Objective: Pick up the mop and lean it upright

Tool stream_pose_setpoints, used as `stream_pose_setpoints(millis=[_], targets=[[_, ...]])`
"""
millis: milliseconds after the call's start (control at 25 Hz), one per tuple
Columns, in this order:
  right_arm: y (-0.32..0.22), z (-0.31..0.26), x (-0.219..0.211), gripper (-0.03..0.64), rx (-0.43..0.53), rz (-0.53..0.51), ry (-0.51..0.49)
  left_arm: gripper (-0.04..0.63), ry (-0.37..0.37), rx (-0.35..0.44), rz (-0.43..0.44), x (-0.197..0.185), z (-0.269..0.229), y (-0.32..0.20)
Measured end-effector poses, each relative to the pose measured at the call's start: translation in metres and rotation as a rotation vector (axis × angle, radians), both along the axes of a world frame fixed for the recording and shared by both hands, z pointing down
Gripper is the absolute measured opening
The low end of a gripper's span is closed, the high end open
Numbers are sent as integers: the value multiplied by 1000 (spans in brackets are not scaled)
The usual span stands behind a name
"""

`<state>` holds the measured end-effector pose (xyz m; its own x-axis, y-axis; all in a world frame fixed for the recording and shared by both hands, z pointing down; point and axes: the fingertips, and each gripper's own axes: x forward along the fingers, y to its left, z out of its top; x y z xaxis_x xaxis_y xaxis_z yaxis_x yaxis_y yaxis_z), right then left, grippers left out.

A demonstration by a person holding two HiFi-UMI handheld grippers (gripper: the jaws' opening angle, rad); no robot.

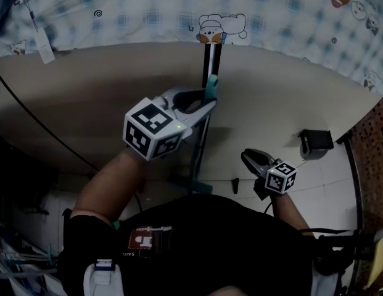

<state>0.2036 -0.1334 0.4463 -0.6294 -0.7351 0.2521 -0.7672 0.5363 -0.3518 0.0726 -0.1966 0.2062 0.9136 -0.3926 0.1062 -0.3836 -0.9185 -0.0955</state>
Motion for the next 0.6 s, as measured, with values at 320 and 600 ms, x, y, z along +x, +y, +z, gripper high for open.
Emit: stream_pose_setpoints(millis=[320,600], targets=[[0,-12,14,98,31,27,-9,98,66,41,64,9,-94,-6],[1,-16,23,98,46,43,-17,104,75,93,91,12,-169,-12]])
